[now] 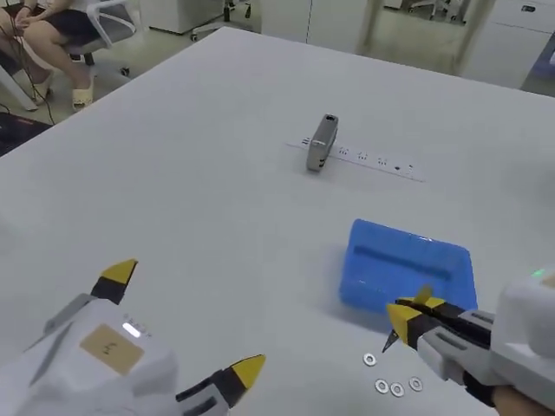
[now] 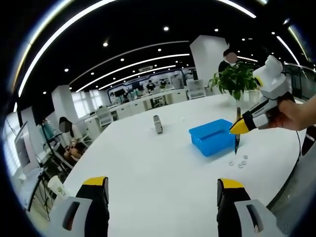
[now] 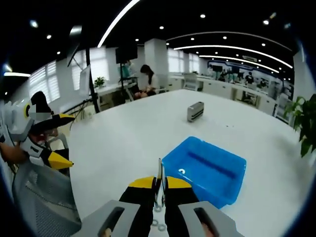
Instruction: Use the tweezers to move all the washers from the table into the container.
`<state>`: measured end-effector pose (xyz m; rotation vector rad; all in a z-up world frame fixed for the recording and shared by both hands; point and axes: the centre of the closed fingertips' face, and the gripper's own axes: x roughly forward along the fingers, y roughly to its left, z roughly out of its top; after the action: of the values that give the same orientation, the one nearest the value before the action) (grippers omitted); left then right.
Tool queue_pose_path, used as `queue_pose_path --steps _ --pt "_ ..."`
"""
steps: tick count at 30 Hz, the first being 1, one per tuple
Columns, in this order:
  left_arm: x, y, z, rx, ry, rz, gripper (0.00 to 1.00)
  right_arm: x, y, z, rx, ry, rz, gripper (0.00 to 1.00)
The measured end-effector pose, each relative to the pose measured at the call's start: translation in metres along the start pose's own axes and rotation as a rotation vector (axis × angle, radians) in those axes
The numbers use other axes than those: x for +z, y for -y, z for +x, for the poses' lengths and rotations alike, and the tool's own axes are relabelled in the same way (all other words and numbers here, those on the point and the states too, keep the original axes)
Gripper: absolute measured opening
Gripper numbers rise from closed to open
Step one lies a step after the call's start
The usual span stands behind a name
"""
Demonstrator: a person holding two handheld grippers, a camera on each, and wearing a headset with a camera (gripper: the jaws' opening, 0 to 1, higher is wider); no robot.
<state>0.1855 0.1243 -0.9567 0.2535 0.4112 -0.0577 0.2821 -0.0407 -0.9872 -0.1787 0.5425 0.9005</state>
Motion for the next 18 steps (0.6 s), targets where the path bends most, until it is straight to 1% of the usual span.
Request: queue_pose_path --steps 5,7,11,15,18 --pt "0.0 -0.001 0.0 0.003 0.001 -0.002 0.91 -0.009 0.003 0.009 -0.018 -0.017 -0.005 0.03" --pt "0.001 -0.002 -0.001 0.004 0.006 -0.006 0.91 -0.01 0.003 0.012 -0.015 -0.025 -0.007 0.03" --pt "0.0 -0.001 -0.001 0.002 0.002 -0.005 0.9 -0.011 0.003 0.017 -0.015 -0.025 -0.017 0.03" --pt "0.001 -0.001 -0.001 0.004 0.002 -0.006 0.9 -0.013 0.001 0.021 -0.009 -0.025 -0.007 0.03" --pt "0.0 -0.001 -0.001 0.004 0.0 -0.004 0.9 -0.016 0.0 0.023 -0.013 -0.028 -0.021 0.03"
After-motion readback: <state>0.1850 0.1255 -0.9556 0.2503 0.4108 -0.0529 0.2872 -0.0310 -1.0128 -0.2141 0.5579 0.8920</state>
